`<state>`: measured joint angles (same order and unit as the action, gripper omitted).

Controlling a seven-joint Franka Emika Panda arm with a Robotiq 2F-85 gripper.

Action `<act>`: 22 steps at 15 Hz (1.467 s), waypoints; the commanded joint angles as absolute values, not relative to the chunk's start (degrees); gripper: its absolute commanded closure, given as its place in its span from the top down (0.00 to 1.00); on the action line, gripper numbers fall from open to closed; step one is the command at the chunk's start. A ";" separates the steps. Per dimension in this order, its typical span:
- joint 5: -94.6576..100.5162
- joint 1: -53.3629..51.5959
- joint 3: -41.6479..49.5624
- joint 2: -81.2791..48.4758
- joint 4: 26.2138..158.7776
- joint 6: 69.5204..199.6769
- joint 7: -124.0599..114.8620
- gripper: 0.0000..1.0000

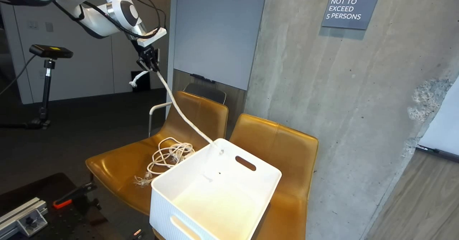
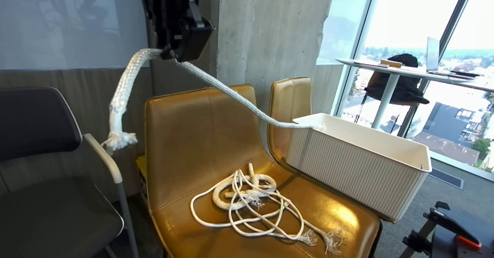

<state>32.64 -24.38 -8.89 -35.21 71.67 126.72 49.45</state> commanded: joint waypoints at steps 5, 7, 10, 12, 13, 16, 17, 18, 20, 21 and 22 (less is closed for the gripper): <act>33.14 -30.41 -8.40 -47.94 52.65 118.39 51.87 0.03; 32.81 -30.77 -7.36 -49.10 52.01 117.89 51.75 0.03; 32.71 -28.28 -6.07 -49.55 53.45 117.20 51.26 0.03; 32.68 -26.28 -4.39 -48.69 55.78 117.36 50.78 0.03; 32.65 -24.86 -3.62 -47.82 57.51 117.60 50.61 0.03; 32.59 -21.29 -2.08 -46.55 62.83 119.08 49.57 0.03; 32.44 -20.05 -2.04 -45.79 65.15 119.44 49.60 0.03; 32.34 -19.04 -2.10 -45.35 67.42 120.02 49.34 0.03; 32.04 -17.04 -2.51 -43.76 73.06 121.99 48.80 0.03; 32.02 -16.21 -2.65 -42.49 76.31 123.42 48.32 0.03; 31.94 -15.40 -2.88 -41.06 79.46 125.22 47.75 0.03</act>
<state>32.41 -17.22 -2.28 -47.36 68.11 120.81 49.59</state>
